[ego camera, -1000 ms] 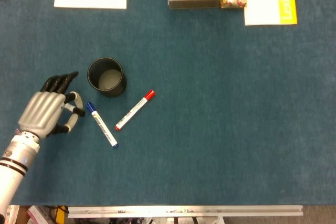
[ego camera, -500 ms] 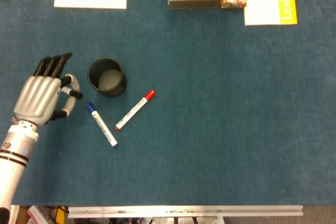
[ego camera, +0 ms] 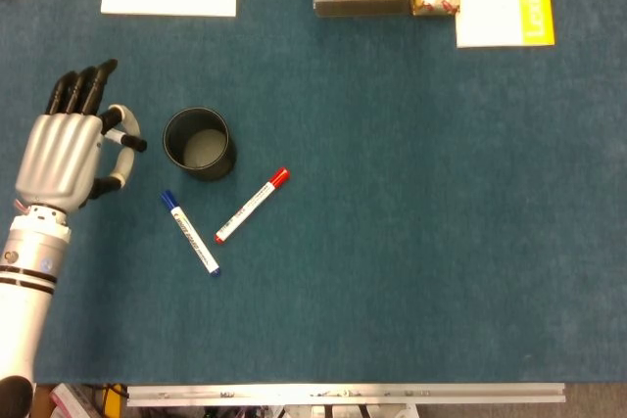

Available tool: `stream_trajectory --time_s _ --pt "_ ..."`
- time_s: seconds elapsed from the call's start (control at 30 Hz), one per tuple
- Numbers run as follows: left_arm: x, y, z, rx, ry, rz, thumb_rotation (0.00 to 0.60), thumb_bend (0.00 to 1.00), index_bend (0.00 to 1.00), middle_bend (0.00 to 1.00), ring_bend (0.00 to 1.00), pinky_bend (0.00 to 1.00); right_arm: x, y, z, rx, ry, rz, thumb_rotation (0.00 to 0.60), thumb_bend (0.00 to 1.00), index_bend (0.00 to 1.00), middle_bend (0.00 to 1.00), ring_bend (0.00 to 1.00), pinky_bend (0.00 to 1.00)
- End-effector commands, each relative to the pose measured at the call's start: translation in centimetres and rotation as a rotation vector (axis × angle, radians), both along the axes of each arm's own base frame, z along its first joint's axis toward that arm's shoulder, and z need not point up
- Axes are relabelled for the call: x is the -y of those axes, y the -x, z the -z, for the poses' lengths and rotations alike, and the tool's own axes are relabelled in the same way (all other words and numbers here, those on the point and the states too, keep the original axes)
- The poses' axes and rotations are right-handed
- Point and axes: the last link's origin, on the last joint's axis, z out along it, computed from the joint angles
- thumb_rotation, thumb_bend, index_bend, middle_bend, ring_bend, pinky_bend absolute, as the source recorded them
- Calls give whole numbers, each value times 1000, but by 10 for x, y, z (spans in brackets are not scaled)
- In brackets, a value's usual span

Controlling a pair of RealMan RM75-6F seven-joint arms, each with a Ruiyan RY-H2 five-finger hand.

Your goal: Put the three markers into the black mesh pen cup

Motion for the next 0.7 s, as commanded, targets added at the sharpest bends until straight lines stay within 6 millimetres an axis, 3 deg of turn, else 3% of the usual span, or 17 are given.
stream_trajectory --time_s 0.03,0.33,0.7 --pt "-2 -7 -3 14 -25 -15 600 444 563 0 0 0 0 0 1 -1 -1 1 600 0 82 176 109 406" --pt "-8 -27 -6 125 -33 -96 600 443 569 0 0 0 0 1 2 -3 -9 4 600 0 82 176 109 406" --pt "-22 -39 6 215 -18 -136 600 443 574 0 0 0 0 0 2 -1 -6 2 600 0 82 176 109 406"
